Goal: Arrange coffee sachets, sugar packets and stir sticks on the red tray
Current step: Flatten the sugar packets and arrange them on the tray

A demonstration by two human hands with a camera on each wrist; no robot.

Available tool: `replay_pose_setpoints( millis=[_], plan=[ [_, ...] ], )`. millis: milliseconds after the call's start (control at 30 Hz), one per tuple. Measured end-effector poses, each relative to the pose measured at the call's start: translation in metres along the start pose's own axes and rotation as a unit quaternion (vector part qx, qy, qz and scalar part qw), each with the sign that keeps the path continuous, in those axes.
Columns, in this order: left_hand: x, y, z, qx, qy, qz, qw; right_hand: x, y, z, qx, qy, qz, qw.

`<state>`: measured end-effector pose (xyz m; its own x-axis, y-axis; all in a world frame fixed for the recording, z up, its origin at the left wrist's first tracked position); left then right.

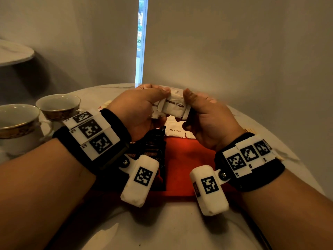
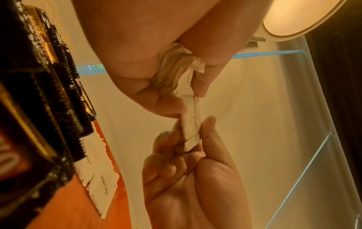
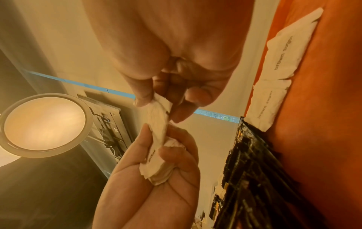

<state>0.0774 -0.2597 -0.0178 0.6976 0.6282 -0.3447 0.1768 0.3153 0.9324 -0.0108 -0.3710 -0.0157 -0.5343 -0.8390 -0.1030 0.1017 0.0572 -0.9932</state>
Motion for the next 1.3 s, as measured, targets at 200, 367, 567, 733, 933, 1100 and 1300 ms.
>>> replay_pose_setpoints(
  millis=[200, 367, 567, 733, 933, 1100, 1300],
  plan=[
    [0.003, 0.0, 0.001, -0.001, 0.016, -0.011, 1.0, 0.009, 0.005, 0.007, -0.01, -0.004, -0.013, 1.0],
    [0.007, 0.003, 0.001, 0.019, 0.03, -0.039, 0.999, 0.047, 0.032, 0.026, -0.093, 0.096, 0.012, 0.991],
    [0.01, 0.005, 0.003, 0.025, 0.034, -0.039, 0.998, 0.051, 0.06, 0.026, -0.218, 0.091, -0.04, 0.971],
    [0.014, 0.004, 0.005, 0.03, 0.04, -0.035, 0.998, 0.054, 0.066, 0.024, -0.237, 0.079, -0.106, 0.963],
    [0.013, 0.003, 0.005, 0.034, 0.042, -0.037, 0.998, 0.057, 0.07, 0.027, -0.237, 0.067, -0.143, 0.959],
    [0.013, 0.003, 0.004, 0.03, 0.042, -0.039, 0.998, 0.054, 0.07, 0.028, -0.223, 0.058, -0.158, 0.96],
    [0.012, 0.004, 0.002, 0.032, 0.042, -0.05, 0.997, 0.05, 0.067, 0.028, -0.214, 0.049, -0.166, 0.961]
  ],
)
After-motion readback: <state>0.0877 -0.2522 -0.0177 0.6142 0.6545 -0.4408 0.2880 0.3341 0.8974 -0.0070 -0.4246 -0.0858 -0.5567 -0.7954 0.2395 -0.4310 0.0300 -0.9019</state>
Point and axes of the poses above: each hand's wrist, its own z-axis towards the middle knuckle, its own x-axis out of the back of the hand, y = z × x, the point moved 7 cm from there along z, towards the middle knuckle, and after that the axes turned 6 degrees about -x, right-handed, at the moved point
